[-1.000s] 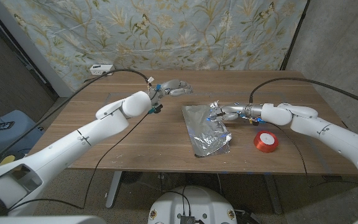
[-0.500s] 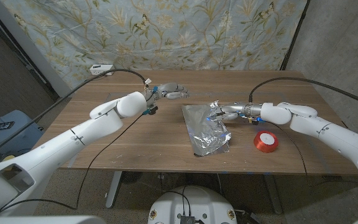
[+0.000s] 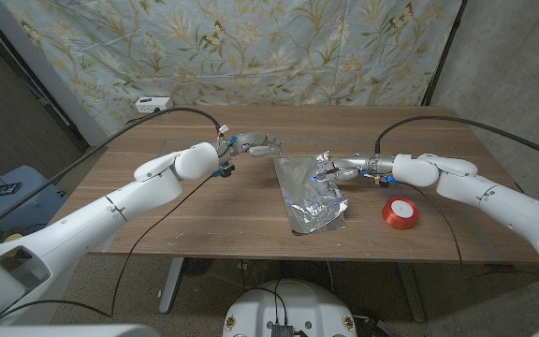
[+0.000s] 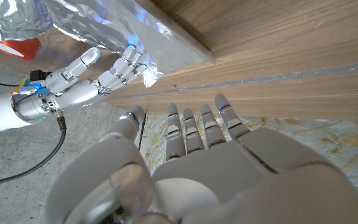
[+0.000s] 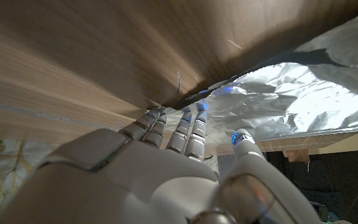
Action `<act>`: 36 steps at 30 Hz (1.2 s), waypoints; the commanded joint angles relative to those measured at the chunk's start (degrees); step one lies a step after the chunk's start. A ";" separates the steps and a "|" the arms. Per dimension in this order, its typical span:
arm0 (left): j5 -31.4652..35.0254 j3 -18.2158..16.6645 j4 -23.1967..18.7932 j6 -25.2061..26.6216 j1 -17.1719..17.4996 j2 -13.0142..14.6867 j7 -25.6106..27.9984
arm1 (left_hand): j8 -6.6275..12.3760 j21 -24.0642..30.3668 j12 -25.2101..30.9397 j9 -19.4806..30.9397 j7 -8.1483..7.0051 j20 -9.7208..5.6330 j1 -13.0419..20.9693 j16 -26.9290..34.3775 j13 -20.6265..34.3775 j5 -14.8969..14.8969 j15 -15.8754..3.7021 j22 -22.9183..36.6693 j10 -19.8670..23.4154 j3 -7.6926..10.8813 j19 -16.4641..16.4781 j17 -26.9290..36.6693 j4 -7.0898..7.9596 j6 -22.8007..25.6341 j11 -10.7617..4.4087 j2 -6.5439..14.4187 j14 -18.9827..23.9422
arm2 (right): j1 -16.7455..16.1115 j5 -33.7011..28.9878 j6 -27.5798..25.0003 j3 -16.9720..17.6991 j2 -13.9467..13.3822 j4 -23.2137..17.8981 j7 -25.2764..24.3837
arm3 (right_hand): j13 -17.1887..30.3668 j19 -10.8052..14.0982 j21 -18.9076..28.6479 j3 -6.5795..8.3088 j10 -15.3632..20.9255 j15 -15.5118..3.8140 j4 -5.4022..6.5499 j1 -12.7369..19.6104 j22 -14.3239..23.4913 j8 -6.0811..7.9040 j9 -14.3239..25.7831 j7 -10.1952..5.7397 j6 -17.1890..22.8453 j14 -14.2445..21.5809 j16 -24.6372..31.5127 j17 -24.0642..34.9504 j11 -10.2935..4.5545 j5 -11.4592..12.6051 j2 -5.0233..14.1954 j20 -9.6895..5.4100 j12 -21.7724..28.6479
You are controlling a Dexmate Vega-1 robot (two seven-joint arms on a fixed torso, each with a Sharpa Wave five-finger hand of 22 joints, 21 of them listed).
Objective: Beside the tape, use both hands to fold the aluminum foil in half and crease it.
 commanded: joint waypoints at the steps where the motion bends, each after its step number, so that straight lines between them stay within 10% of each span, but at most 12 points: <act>1: 3.26 1.71 3.51 -2.38 -0.77 -0.85 -0.98 | -0.22 -0.39 -0.64 0.07 -0.29 -0.13 -0.29 -0.69 -0.05 -0.23 0.17 0.02 -1.14 0.56 -0.34 -0.09 -0.21 -1.18 -0.10 -0.09 -0.82 | 0.02 1.02 1.15 0.07 -0.11 0.60 0.33 | 0.18 0.40 0.52 0.12 0.49 -3.56 -0.22 -0.25 0.24 0.13 0.24 0.04 0.35 0.30 0.29 0.23 0.26 -0.04 0.20 -2.50 0.52; 36: 9.97 5.26 7.69 -6.55 -4.00 -1.18 -9.22 | -0.39 -2.97 -2.66 -0.21 -3.02 -1.82 -2.62 -1.85 -1.52 -2.32 -3.06 -0.15 -2.80 -1.19 -1.32 -0.47 0.80 -5.91 -2.39 0.42 -3.73 | -0.35 1.42 1.91 0.71 0.12 1.10 -0.74 | 0.19 0.47 0.50 0.20 0.57 -3.66 -0.31 -0.48 0.23 0.14 0.25 0.15 0.56 0.39 0.27 0.26 0.19 -0.05 0.24 -2.57 0.52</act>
